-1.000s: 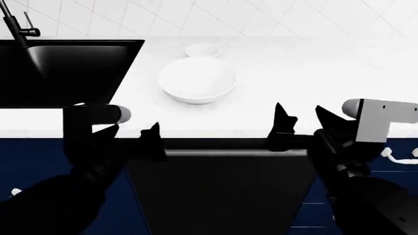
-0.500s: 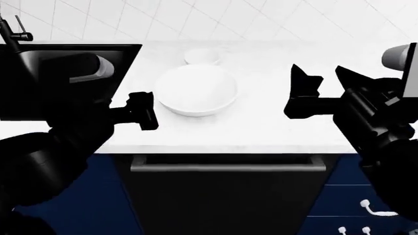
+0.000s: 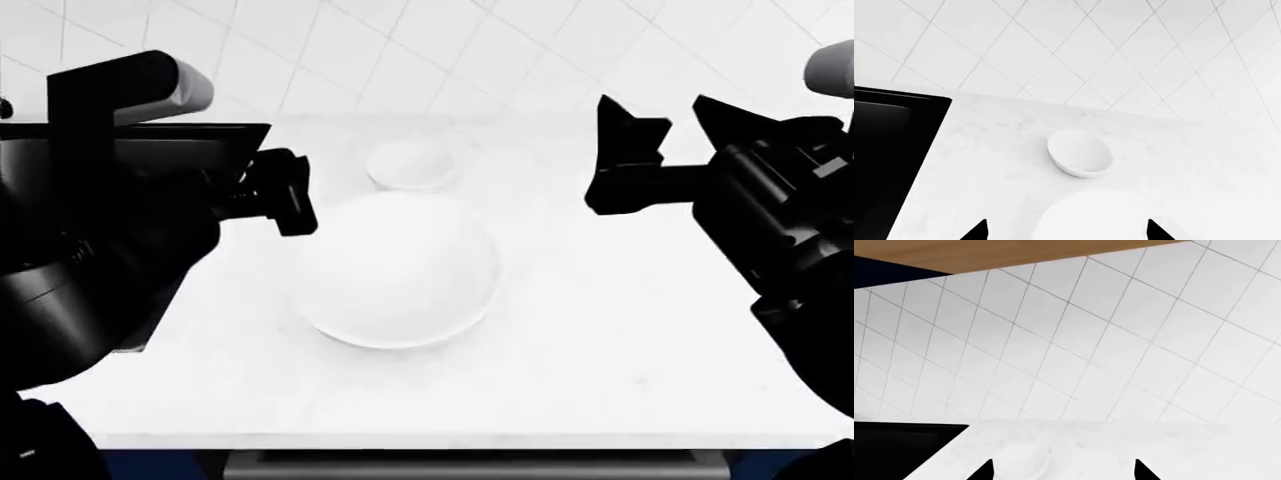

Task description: Stack the bowls in the sink.

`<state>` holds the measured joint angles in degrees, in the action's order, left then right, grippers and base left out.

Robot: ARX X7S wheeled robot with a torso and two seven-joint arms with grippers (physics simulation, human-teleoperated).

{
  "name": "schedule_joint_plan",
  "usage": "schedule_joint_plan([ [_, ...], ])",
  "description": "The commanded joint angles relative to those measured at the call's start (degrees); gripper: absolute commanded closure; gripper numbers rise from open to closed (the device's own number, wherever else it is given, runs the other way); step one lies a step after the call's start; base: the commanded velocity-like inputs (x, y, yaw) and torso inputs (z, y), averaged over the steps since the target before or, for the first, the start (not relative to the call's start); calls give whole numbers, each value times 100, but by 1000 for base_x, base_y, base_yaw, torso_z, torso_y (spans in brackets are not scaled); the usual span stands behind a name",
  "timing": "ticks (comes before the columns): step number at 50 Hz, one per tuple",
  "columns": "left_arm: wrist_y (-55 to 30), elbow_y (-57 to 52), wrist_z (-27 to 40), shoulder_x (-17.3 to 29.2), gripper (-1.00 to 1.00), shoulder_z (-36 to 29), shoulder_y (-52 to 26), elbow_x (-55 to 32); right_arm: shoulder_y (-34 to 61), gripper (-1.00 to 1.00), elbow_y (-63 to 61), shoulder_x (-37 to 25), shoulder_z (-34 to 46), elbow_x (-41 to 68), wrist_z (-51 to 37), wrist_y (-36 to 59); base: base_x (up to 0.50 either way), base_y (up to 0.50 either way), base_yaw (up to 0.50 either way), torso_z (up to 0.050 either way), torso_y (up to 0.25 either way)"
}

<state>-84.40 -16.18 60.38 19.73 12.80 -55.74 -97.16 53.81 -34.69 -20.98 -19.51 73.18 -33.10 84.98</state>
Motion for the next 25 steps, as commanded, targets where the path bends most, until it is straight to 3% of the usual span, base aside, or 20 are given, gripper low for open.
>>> schedule_joint_plan([
  [1, 167, 76, 215, 130, -100, -132, -67, -265, 78, -100, 67, -100, 63, 172, -99, -81, 500, 0, 0, 0, 0],
  [19, 349, 16, 47, 249, -100, -218, 105, -177, -45, -100, 88, -211, 434, -107, 9, -420, 494, 0, 0, 0, 1],
  [25, 429, 67, -51, 201, -100, -263, 210, -141, -28, -100, 150, -249, 389, 27, -122, -394, 0, 0, 0, 0, 0],
])
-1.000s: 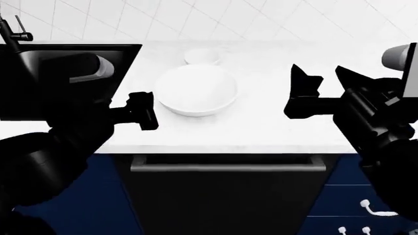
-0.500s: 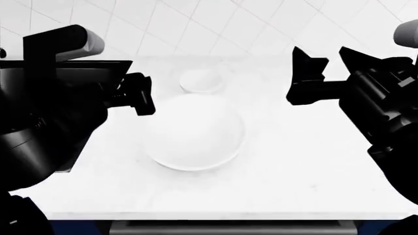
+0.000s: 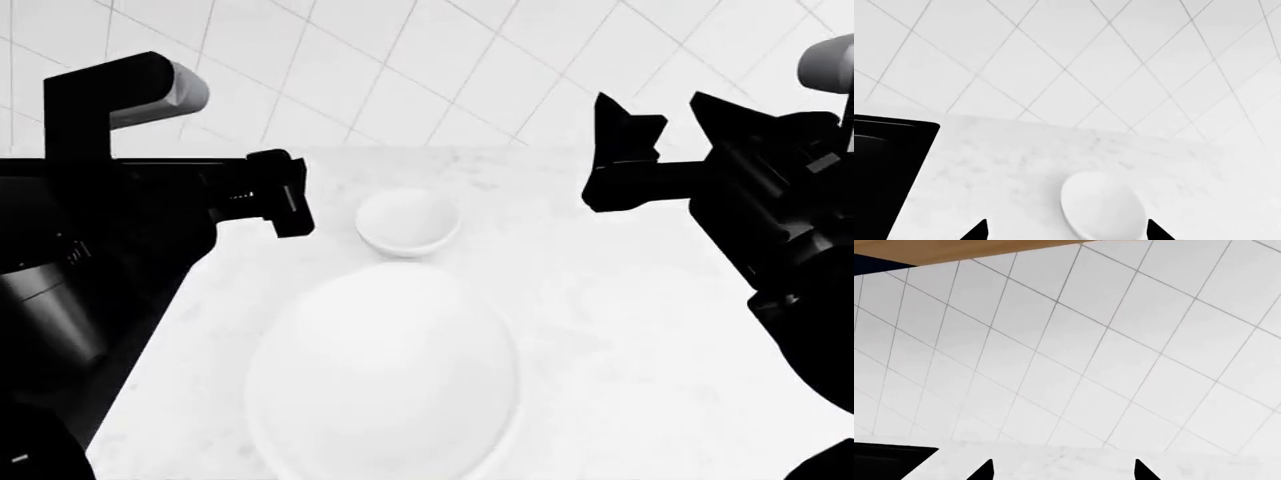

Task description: Stack the bowls in the sink.

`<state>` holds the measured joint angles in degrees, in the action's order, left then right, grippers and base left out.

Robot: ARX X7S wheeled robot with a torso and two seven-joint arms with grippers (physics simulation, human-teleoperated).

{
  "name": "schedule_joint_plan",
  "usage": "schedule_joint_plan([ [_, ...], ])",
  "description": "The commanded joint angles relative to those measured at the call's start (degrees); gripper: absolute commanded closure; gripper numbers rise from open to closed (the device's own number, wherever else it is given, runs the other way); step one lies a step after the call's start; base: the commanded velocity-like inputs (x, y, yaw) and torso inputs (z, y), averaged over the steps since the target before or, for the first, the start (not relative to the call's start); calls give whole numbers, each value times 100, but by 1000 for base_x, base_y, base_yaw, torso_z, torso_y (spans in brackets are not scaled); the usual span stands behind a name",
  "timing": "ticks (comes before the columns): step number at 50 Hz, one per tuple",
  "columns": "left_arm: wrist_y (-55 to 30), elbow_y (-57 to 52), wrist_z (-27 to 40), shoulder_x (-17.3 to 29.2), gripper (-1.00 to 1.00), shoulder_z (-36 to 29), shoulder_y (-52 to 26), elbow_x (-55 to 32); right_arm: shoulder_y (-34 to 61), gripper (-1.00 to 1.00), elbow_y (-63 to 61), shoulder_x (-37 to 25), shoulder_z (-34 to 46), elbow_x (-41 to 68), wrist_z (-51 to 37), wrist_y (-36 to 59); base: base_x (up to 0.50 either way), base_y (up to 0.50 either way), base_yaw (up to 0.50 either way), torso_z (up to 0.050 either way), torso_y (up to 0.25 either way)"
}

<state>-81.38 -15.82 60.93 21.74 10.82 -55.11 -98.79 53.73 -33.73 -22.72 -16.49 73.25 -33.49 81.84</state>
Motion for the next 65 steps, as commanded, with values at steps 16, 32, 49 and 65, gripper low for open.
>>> schedule_joint_plan([
  [16, 1264, 461, 1608, -61, -100, 16, 1079, -1793, -80, -100, 157, -107, 261, -141, -17, -340, 0, 0, 0, 0, 0],
  [32, 1600, 384, 1833, 12, -100, 53, 1316, -1939, -14, -100, 263, -183, 457, -290, 119, -547, 0, 0, 0, 0, 0],
  [49, 2026, 314, 2114, -6, -100, -17, 1557, -2365, 27, -100, 333, -245, 641, -386, 163, -708, 0, 0, 0, 0, 1],
  [65, 1998, 336, 1911, 111, -100, -117, 1639, -2279, 15, -100, 346, -279, 719, -376, 157, -801, 0, 0, 0, 0, 0],
])
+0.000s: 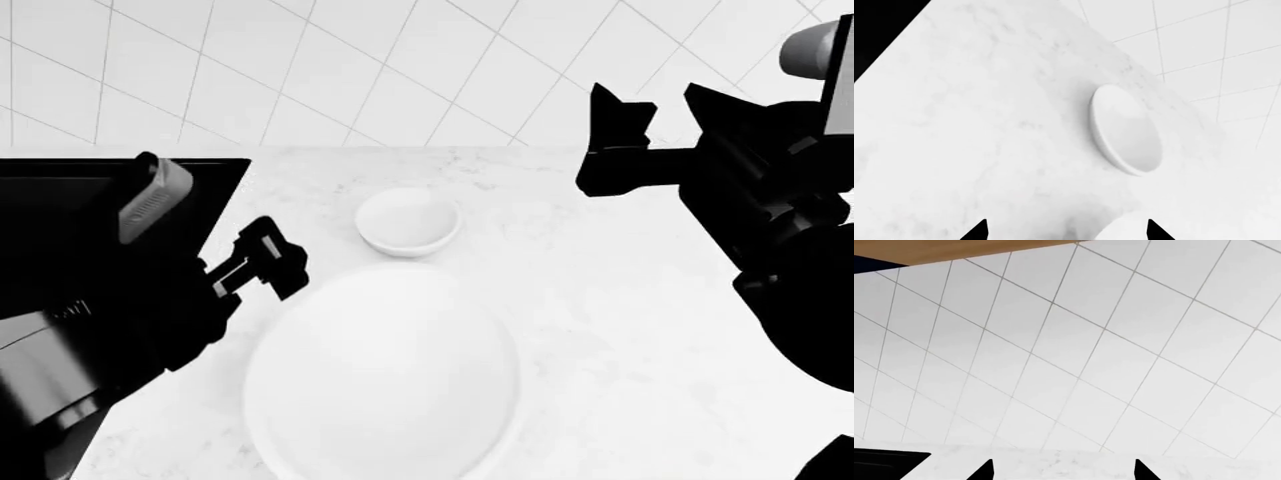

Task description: Stack the bowls in the sink.

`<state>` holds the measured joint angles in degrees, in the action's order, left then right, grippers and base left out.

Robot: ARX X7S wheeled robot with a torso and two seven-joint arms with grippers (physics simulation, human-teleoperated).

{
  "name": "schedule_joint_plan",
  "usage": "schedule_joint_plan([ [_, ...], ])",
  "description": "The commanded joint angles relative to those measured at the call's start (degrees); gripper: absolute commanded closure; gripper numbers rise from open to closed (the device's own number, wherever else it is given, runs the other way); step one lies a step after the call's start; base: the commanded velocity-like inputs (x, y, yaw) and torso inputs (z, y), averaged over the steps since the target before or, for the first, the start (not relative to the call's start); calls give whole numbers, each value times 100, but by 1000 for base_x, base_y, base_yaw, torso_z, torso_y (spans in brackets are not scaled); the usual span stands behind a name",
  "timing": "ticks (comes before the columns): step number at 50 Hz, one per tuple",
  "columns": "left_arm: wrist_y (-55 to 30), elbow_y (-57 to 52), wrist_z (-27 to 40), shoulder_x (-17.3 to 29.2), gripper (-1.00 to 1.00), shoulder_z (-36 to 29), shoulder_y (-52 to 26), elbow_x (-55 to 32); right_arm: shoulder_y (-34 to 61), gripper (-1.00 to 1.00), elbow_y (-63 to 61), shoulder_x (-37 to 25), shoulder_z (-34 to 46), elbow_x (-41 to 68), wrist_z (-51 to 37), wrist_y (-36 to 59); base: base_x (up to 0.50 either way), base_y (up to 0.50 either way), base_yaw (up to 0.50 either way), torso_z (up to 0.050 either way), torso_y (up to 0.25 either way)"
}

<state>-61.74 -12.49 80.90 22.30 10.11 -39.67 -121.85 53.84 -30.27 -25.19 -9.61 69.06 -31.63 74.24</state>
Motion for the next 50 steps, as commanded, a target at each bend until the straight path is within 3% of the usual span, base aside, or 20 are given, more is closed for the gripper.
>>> schedule_joint_plan([
  [1, 32, -1, -96, 60, -100, -53, 103, 27, 9, -100, 3, -37, 30, 48, -32, -44, 0, 0, 0, 0, 0],
  [50, -101, -232, -348, 329, -100, -627, 386, -395, -51, -100, -11, -227, 119, 165, -99, -264, 0, 0, 0, 0, 0],
])
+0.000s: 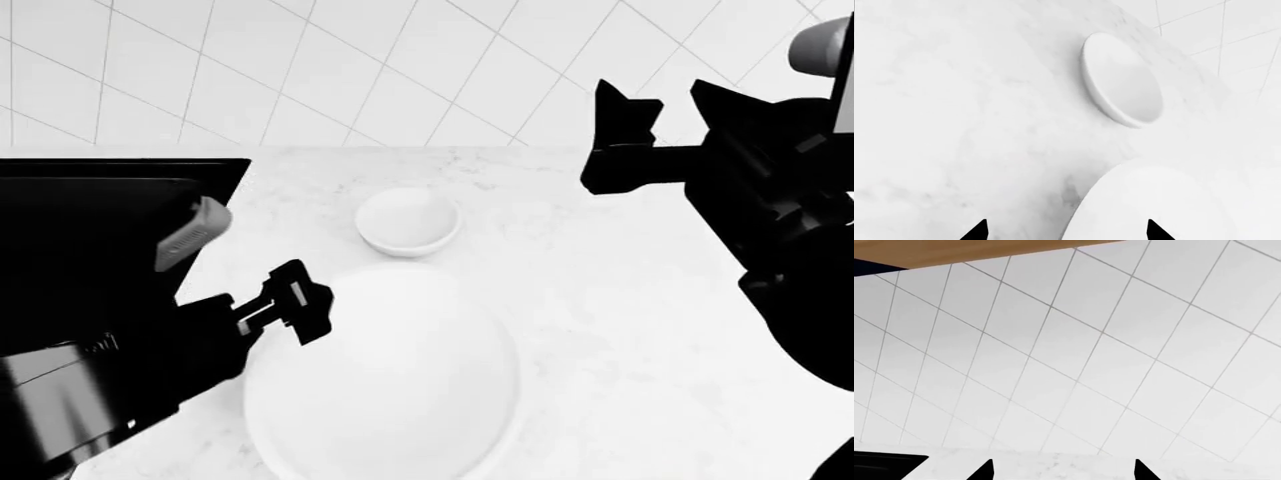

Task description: Stack the bowls in the sink.

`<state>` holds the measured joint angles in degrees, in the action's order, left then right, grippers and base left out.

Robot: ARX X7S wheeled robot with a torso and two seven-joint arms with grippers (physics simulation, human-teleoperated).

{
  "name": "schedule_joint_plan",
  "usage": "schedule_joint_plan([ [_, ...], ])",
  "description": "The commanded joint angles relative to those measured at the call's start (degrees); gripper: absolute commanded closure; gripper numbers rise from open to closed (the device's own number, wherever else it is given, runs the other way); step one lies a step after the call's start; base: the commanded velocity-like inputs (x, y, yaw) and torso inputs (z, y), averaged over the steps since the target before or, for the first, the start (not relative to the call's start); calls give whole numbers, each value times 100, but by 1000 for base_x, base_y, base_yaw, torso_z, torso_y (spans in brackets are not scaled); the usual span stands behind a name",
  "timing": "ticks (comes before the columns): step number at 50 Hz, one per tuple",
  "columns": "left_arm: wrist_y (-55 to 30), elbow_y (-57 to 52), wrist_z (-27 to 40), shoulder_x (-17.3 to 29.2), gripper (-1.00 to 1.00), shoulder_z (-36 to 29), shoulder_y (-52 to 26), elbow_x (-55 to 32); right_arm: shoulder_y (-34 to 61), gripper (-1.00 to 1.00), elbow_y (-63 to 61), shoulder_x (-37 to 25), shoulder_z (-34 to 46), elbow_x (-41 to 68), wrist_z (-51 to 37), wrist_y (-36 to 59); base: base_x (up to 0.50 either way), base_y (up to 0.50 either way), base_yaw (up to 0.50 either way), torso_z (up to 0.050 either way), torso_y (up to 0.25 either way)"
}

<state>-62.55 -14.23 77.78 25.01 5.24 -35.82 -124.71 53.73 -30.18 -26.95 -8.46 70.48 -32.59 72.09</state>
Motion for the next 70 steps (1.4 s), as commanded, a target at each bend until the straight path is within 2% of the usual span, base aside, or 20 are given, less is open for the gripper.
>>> schedule_joint_plan([
  [1, -16, -68, -36, 63, -100, -150, -1, -121, -47, -100, -24, -54, 3, 26, -7, -53, 0, 0, 0, 0, 0],
  [39, 70, -184, -154, 292, -100, -469, -125, -370, -6, -100, 48, -133, 161, 11, -14, -214, 0, 0, 0, 0, 0],
  [40, 0, -244, -184, 313, 100, -464, -143, -253, 3, -100, 49, -138, 156, 28, -26, -207, 0, 0, 0, 0, 0],
  [70, 242, -197, -339, 439, 100, -327, -435, 83, 70, -100, 33, -213, 137, 174, -182, -280, 0, 0, 0, 0, 0],
])
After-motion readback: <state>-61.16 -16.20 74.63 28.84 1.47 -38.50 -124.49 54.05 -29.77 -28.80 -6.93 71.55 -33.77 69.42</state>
